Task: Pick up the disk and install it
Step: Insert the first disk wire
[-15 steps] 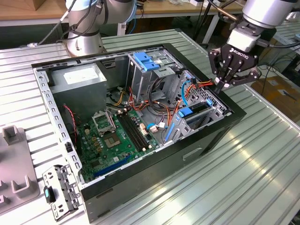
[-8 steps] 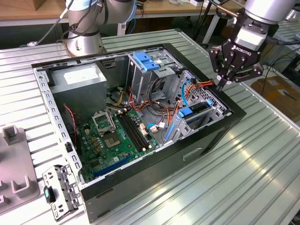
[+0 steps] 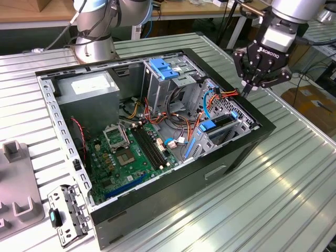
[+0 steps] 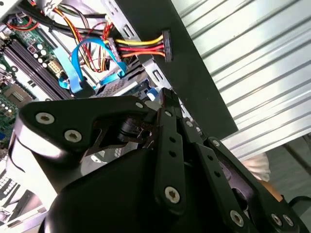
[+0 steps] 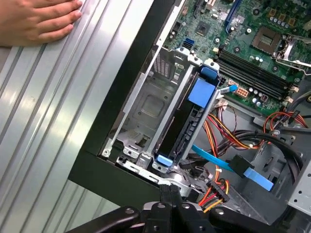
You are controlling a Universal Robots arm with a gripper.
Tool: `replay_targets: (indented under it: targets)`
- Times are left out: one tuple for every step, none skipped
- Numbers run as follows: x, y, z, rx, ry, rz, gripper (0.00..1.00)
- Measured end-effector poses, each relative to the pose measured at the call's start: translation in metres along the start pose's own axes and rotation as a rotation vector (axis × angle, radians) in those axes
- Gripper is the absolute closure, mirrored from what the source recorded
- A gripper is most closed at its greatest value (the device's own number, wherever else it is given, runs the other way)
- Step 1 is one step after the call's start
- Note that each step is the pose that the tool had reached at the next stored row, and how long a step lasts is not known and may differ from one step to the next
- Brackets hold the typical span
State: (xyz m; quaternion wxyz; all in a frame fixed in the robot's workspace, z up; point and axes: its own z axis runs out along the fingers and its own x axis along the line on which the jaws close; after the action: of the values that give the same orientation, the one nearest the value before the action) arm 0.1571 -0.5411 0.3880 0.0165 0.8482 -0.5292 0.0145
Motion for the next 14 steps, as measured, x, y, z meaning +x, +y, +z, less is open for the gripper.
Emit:
replay_targets:
  targets:
    - [-0.0017,-0.0014,0.0001,-0.0001,-0.0001,-0.002,0.89]
    - [-0.0033,-0.0028,0.0002,-0.0003,-0.0002,-0.004,0.89]
    - [-0.006,-0.0049,0.0003,-0.0005,-0.0004,-0.006,0.89]
    - [-0.0076,-0.0063,0.0003,-0.0005,-0.0003,-0.008,0.89]
    - [-0.0092,-0.0076,0.0003,-0.0006,-0.0002,-0.009,0.89]
    - [-0.012,-0.0099,0.0004,-0.0005,-0.0004,-0.013,0.89]
    - [-0.0141,-0.0113,0.0004,-0.0004,-0.0004,-0.014,0.89]
    - [-0.016,-0.0125,0.0004,-0.0004,-0.0004,-0.016,0.89]
    - [-0.0168,-0.013,0.0004,-0.0004,-0.0004,-0.018,0.89]
    - [-0.0168,-0.013,0.0004,-0.0001,-0.0002,-0.024,0.89]
    - [-0.0167,-0.013,0.0004,0.0004,-0.0001,-0.036,0.89]
    - [-0.0167,-0.0131,0.0004,0.0011,0.0001,-0.053,0.89]
    - [-0.0167,-0.0131,0.0004,0.0019,0.0004,-0.071,0.89]
    - [-0.0168,-0.0131,0.0005,0.0026,0.0005,-0.09,0.89]
